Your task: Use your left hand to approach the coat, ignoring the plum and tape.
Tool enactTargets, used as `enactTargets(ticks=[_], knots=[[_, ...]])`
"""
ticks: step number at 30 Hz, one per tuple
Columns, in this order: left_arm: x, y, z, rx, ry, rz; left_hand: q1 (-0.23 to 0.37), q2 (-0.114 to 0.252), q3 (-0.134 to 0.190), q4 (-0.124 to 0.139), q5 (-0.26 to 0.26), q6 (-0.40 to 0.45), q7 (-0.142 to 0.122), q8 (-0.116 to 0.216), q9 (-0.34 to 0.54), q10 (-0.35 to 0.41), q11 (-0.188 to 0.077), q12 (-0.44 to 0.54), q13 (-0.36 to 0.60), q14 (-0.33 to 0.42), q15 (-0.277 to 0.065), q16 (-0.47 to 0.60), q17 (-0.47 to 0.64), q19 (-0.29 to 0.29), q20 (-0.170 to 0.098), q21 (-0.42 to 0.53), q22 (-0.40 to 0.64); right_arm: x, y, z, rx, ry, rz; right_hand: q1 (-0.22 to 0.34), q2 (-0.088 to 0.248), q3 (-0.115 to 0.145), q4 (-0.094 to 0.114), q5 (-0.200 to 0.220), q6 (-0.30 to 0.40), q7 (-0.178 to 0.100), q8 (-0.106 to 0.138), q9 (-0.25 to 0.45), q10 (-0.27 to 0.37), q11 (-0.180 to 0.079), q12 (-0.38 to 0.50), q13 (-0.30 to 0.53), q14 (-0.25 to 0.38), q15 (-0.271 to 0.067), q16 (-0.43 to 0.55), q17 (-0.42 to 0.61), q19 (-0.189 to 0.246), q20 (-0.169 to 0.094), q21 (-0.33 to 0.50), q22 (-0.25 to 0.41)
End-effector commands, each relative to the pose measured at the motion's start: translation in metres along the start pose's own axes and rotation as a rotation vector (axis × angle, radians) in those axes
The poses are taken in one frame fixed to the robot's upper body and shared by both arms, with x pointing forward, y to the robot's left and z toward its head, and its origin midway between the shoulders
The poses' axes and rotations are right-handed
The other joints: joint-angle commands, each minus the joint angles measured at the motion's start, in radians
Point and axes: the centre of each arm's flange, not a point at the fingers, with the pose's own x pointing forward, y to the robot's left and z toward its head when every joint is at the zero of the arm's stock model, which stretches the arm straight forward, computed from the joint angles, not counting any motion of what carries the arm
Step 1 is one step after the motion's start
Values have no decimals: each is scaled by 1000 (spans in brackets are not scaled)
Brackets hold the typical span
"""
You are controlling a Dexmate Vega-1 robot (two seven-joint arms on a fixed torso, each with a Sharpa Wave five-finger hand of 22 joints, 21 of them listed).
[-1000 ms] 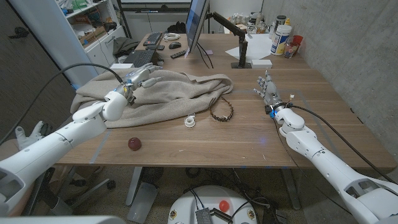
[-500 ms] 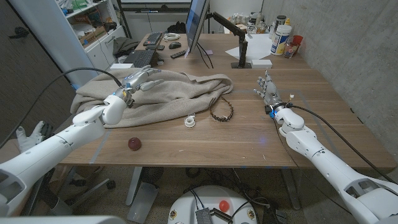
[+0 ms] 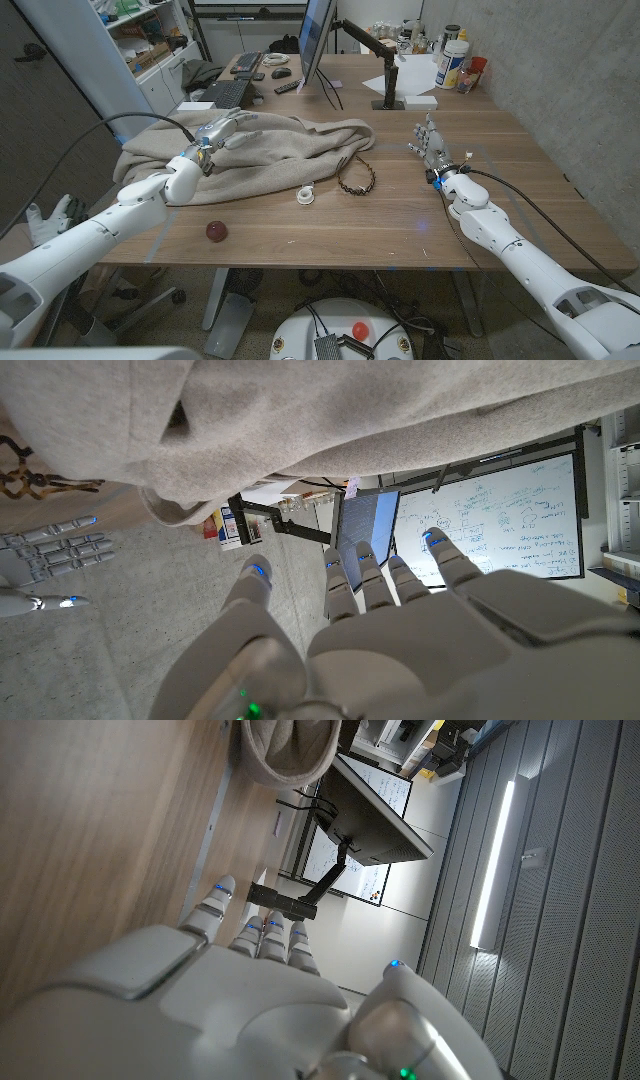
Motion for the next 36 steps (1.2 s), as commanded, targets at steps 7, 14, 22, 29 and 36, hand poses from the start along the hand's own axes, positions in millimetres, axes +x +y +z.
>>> enactTargets(ticks=[7, 14, 22, 29, 36], knots=[[-2, -4, -5, 44, 21, 12, 10, -4, 1, -6, 9, -1, -1, -3, 4, 11, 1, 0, 3, 1, -25, -3, 2, -1, -4, -3, -1, 0, 0, 0, -2, 3, -1, 3, 5, -6, 3, 5, 2, -4, 5, 2, 1, 0, 1, 3, -3, -3, 7, 2, -3, 4, 6, 1], [-5, -5, -9, 39, 35, 20, 11, -6, 1, -5, 10, -26, -12, -14, 4, 8, 0, -3, 3, 0, -26, -3, 2, -1, -4, -4, -1, 0, 0, 0, -2, 5, -3, 3, 5, -7, 3, 5, 2, -4, 5, 2, 1, -1, 1, 3, -4, -3, 6, 2, -3, 4, 6, 1], [-7, -7, -19, 40, 71, 30, 12, -7, 1, -5, 11, -51, -14, -21, 5, 8, -3, -5, 3, -1, -24, -3, 2, -1, -4, -4, -1, 0, 0, 0, -3, 7, -3, 2, 5, -8, 3, 4, 2, -4, 5, 2, 0, -1, 1, 3, -4, -3, 7, 2, -3, 4, 6, 1], [-8, -9, -24, 24, 87, 30, 12, -9, 1, -5, 11, -42, -12, -16, 5, 10, -4, -5, 3, -1, -25, -3, 2, 0, -4, -4, 0, 0, 0, 0, -3, 6, -3, 2, 6, -9, 4, 4, 2, -4, 5, 2, 1, 0, 1, 3, -4, -3, 7, 2, -4, 5, 6, 1], [-7, -9, -24, 33, 84, 27, 13, -9, 1, -5, 11, -40, -10, -14, 5, 11, -4, -5, 3, -1, -24, -3, 2, 0, -5, -4, 0, 0, 0, 0, 3, 14, -3, 2, 6, -9, 4, 4, 2, -4, 5, 2, 0, -1, 0, 3, -5, -3, 7, 2, -4, 5, 6, 1]])
